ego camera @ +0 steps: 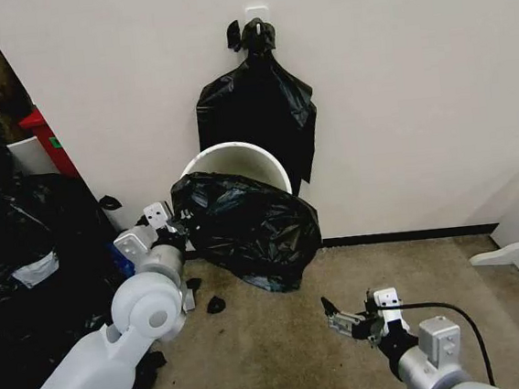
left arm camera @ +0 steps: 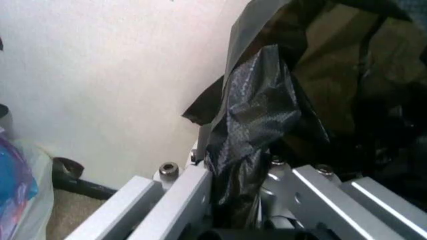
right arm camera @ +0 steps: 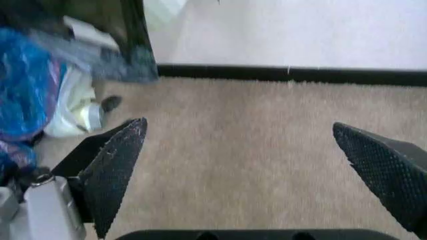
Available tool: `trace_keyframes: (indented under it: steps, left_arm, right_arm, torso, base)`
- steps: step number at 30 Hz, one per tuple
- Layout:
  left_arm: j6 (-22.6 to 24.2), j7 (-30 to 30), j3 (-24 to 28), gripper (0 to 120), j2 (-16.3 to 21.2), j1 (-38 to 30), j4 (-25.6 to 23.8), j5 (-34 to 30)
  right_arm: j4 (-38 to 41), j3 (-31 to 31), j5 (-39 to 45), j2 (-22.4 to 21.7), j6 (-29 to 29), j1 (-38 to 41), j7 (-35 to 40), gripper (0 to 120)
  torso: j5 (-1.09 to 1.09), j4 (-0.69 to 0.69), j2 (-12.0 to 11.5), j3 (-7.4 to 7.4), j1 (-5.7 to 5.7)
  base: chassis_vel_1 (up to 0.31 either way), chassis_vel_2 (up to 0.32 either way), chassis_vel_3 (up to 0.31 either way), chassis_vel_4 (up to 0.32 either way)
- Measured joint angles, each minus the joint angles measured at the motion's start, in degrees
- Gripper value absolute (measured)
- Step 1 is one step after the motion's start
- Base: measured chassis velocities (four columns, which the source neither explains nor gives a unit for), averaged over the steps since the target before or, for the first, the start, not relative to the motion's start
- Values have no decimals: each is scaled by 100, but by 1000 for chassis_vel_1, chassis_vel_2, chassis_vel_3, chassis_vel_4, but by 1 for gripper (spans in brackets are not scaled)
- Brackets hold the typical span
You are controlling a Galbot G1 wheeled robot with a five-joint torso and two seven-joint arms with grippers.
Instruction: Place the garbage bag over the trash bin.
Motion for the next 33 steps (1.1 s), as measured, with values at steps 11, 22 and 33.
trace_keyframes:
  steps: [11, 22, 33]
  left_arm:
    - [378, 267, 192, 2, 128, 248, -30, 667]
    - [858, 396, 455, 2, 388, 560, -310, 1013]
    - [1088, 321, 593, 2, 378, 497, -467, 960]
  right_arm:
    - [-8, 485, -651, -538, 267, 625, -197, 100]
    - [-11, 318, -1358, -1243, 313, 2078, -1884, 100]
    - [-15, -663, -1300, -1523, 217, 3186, -2525, 100]
  torso:
    - [1, 1, 0, 0, 0]
    - [0, 1, 0, 1, 0]
    - [0, 2, 0, 1, 0]
  base:
    - [0, 0, 0, 0]
    - [0, 0, 0, 0]
    - [0, 0, 0, 0]
